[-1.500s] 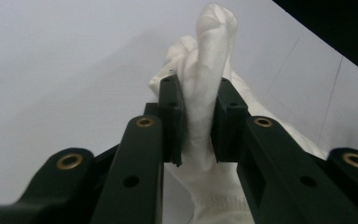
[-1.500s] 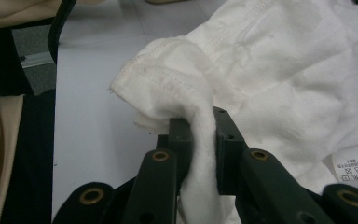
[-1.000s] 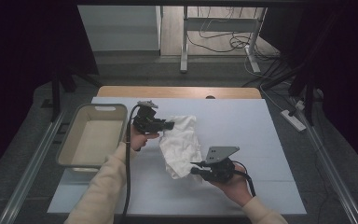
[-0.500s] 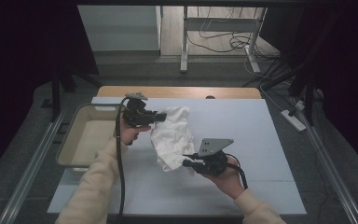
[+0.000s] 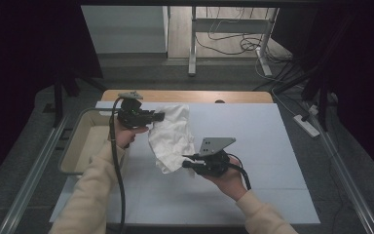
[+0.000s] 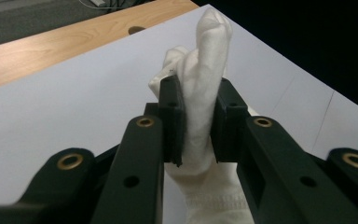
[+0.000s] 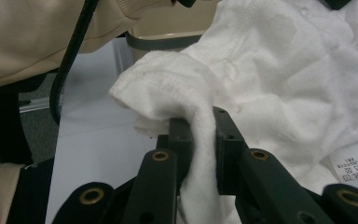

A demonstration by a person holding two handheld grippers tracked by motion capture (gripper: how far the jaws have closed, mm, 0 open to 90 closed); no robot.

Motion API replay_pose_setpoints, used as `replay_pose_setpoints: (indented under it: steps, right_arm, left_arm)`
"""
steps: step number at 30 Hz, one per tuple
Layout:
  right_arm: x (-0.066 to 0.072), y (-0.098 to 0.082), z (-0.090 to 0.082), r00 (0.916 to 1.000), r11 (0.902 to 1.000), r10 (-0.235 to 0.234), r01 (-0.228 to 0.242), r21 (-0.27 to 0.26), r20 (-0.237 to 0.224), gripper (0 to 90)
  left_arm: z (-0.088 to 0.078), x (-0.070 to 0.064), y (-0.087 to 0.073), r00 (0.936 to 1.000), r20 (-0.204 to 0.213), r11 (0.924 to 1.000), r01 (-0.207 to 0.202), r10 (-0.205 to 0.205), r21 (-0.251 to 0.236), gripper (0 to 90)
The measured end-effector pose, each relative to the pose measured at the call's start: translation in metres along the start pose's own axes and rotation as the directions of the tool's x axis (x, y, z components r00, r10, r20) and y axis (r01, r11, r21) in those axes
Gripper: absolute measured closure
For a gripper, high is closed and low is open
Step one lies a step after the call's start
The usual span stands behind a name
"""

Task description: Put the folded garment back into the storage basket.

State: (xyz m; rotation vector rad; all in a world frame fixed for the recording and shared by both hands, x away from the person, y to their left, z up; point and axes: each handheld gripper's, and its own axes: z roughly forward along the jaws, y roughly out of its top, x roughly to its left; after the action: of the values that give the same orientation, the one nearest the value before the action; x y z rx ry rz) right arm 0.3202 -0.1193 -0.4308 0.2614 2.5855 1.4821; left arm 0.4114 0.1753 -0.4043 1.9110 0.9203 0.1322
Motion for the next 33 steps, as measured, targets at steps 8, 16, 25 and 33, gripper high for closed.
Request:
replay_pose_setpoints:
  steps: [8,16,25,33]
  right_arm:
    - [-0.003,0.012,0.009,1.0,0.9999,-0.005,0.004,-0.012,-0.005,80.2]
    - [-0.003,0.026,0.018,0.9997,0.9995,-0.02,0.02,-0.025,-0.012,80.2]
    - [-0.003,0.039,0.03,0.9991,0.999,-0.034,0.033,-0.03,-0.024,80.2]
    - [-0.004,0.047,0.04,0.9988,0.9991,-0.036,0.035,-0.026,-0.032,80.2]
  left_arm:
    - [-0.018,0.005,0.003,0.9993,-0.037,1.0,-0.004,0.004,-0.003,75.5]
    - [-0.033,0.011,0.005,0.9982,-0.059,0.9999,0.005,-0.006,-0.016,75.5]
    - [-0.049,0.019,0.002,0.9967,-0.078,0.9993,0.02,-0.023,-0.032,75.4]
    - [-0.061,0.026,0.001,0.9953,-0.092,0.9989,0.026,-0.029,-0.039,75.4]
